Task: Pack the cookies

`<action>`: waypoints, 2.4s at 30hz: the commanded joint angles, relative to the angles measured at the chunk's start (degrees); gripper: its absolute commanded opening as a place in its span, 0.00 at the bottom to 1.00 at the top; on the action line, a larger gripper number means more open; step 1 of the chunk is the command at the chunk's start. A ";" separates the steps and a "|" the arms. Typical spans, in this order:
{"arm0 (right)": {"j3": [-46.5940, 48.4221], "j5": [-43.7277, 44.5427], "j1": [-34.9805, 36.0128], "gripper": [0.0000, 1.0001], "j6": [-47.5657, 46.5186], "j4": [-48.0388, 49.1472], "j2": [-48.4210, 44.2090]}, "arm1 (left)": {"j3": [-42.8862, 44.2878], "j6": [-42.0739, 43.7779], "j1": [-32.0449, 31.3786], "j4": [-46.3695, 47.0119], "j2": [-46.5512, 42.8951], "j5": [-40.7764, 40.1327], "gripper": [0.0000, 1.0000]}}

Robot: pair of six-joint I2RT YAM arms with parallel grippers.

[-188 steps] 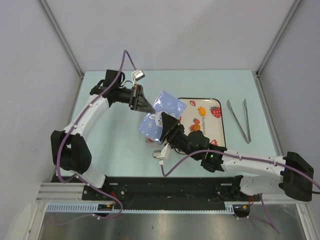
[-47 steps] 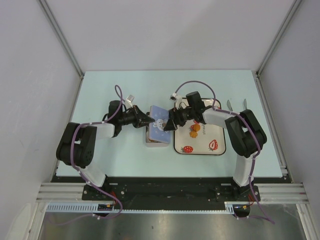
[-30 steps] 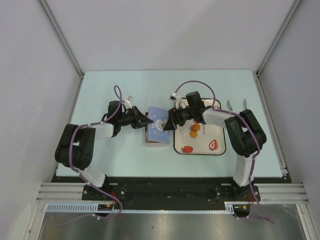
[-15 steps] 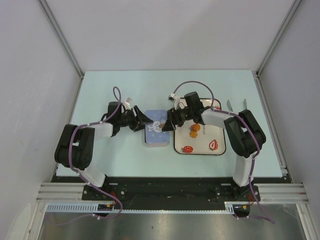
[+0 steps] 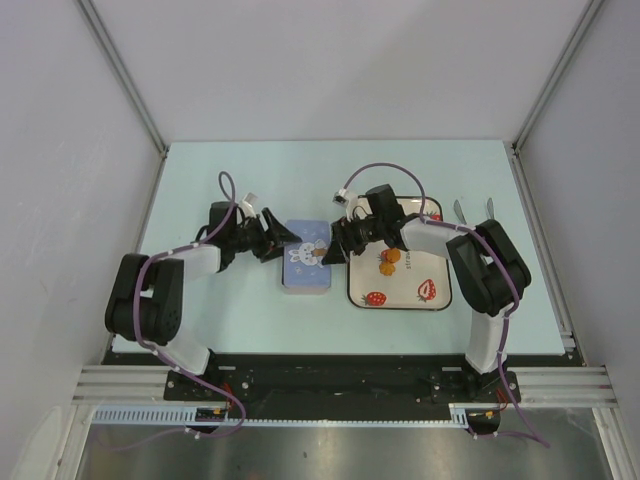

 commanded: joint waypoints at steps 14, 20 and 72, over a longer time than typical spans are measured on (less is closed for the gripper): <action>1.83 0.82 2.37 0.80 -0.65 1.41 -1.46 | 3.13 3.31 0.73 -3.70 -4.34 -3.51 0.77; 1.92 0.99 2.55 0.80 -0.83 1.32 -1.63 | 3.48 4.01 0.73 -5.02 -5.21 -4.83 0.78; 3.76 2.58 2.90 0.80 -2.32 -0.44 0.13 | 14.82 10.34 -0.50 -14.51 11.57 -5.71 0.65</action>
